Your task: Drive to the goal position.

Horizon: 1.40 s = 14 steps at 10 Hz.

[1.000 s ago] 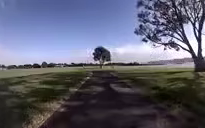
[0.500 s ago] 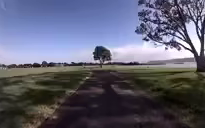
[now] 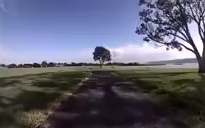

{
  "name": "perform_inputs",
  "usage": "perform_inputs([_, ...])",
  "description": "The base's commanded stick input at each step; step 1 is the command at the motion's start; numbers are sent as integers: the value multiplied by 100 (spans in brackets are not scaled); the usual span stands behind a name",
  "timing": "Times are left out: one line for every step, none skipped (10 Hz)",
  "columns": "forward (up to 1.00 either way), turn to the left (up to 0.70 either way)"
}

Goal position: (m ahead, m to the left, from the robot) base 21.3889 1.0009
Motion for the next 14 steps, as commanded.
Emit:
perform_inputs([45, 0])
perform_inputs([45, 0])
perform_inputs([45, 0])
perform_inputs([45, 0])
perform_inputs([45, 0])
perform_inputs([45, 0])
perform_inputs([45, 0])
perform_inputs([45, 0])
perform_inputs([45, 0])
perform_inputs([45, 0])
perform_inputs([45, 0])
perform_inputs([45, -7])
perform_inputs([45, -16])
perform_inputs([45, -21])
